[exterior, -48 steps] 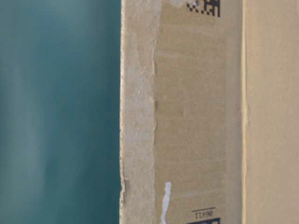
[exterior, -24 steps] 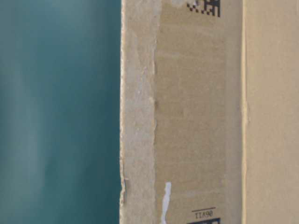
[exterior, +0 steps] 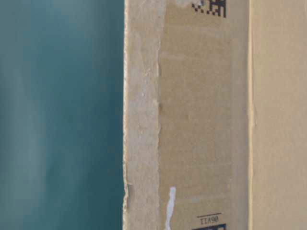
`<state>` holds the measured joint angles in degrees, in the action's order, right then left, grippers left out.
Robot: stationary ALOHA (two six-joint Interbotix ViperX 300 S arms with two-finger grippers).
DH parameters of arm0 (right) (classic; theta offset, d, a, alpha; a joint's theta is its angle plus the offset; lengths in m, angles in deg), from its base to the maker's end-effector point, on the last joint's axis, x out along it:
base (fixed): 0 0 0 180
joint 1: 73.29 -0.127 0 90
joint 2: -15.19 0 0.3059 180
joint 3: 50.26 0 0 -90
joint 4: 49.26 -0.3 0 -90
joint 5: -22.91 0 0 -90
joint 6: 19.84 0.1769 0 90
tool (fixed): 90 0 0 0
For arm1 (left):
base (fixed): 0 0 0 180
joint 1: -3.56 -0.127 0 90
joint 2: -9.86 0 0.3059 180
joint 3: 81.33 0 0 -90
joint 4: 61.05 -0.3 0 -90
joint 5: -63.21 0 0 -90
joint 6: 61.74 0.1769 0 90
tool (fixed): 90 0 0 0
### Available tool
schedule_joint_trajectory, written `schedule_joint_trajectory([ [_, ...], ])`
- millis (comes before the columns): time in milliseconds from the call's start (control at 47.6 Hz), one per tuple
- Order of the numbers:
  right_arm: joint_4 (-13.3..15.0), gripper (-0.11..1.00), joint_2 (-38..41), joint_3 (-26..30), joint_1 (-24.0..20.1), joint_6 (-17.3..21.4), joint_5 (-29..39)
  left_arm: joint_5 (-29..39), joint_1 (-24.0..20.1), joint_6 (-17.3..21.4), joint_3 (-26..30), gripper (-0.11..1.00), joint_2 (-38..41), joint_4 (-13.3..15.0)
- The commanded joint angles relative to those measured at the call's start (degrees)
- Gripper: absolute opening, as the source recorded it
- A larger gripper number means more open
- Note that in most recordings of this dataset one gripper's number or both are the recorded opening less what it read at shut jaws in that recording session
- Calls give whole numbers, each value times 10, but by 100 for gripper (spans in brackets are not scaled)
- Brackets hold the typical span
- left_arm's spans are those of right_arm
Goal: Close the cardboard box.
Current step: 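Move both grippers inward toward the left and right box flaps, then push the left and right side flaps inward with both grippers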
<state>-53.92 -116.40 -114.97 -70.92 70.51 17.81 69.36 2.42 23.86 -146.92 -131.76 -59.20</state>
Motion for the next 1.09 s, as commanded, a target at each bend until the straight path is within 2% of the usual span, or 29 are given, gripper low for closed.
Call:
schedule_joint_trajectory([
  [0, -3, 0, 23, 2, 2, 2, -23, -15, -1, -3, 4, 0, 16, 1],
  [231, -4, 0, 53, -3, 2, 1, -62, -56, -1, -9, -4, 0, 58, 1],
  [483, -8, 0, 89, 8, 2, 1, -116, -169, -4, -4, 5, 0, 153, 1],
  [609, -7, 0, 132, 30, 2, -1, -137, -208, -9, 2, 35, 0, 229, 1],
  [735, -7, 0, 172, 64, 2, -2, -142, -215, -19, 12, 87, 0, 291, 1],
  [861, -7, 0, 207, 98, 2, -2, -146, -219, -29, 33, 127, 0, 334, 1],
  [1071, -7, 0, 265, 134, 2, -2, -176, -224, -34, 36, 167, 0, 381, 1],
])
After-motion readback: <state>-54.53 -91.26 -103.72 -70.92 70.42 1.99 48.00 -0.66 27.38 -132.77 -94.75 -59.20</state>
